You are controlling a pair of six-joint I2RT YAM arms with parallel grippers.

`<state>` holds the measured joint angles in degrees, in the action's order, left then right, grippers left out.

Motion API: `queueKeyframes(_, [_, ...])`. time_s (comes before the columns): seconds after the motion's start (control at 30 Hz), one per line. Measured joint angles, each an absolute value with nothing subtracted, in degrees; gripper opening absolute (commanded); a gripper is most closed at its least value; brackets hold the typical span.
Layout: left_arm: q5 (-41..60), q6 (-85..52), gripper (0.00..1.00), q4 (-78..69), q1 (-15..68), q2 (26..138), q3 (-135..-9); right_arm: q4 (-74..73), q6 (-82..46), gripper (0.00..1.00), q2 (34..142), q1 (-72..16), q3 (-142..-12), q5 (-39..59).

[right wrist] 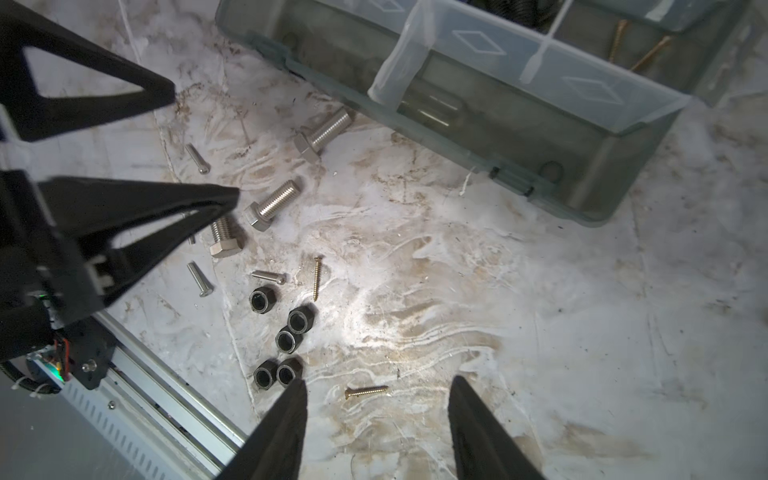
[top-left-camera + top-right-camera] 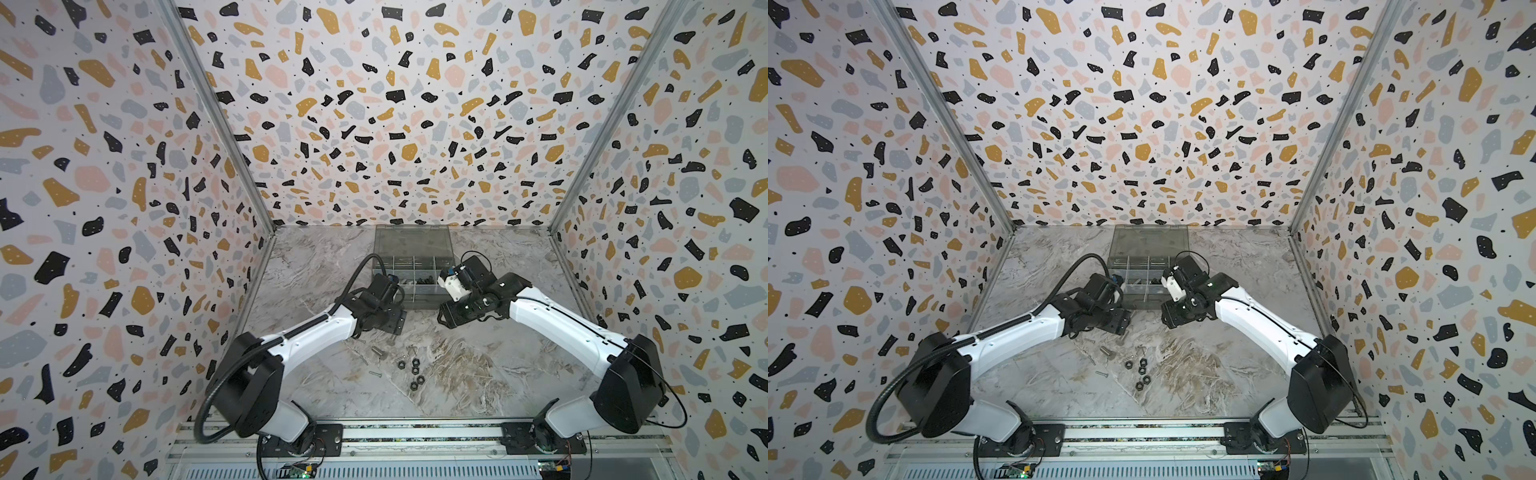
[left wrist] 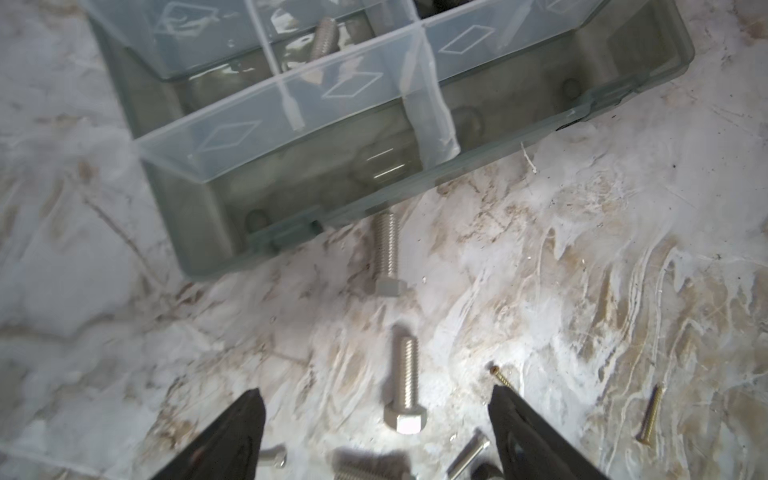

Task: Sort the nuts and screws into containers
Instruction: 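Grasp a silver bolt by the organizer with the left gripper while the right withdraws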

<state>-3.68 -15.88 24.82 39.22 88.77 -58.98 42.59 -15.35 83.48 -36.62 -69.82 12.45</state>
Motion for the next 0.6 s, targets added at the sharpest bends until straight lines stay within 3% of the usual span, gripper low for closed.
queueKeyframes(0.2, [-5.85,-15.84,0.81,24.73,40.23,96.29,-63.86,42.48,-13.98,0.59,80.53,-33.67,-68.20,15.55])
queueKeyframes(0.6, [-6.92,-12.16,0.75,25.56,40.18,98.74,-64.64,41.34,-15.79,0.59,82.11,-31.57,-67.55,18.44])
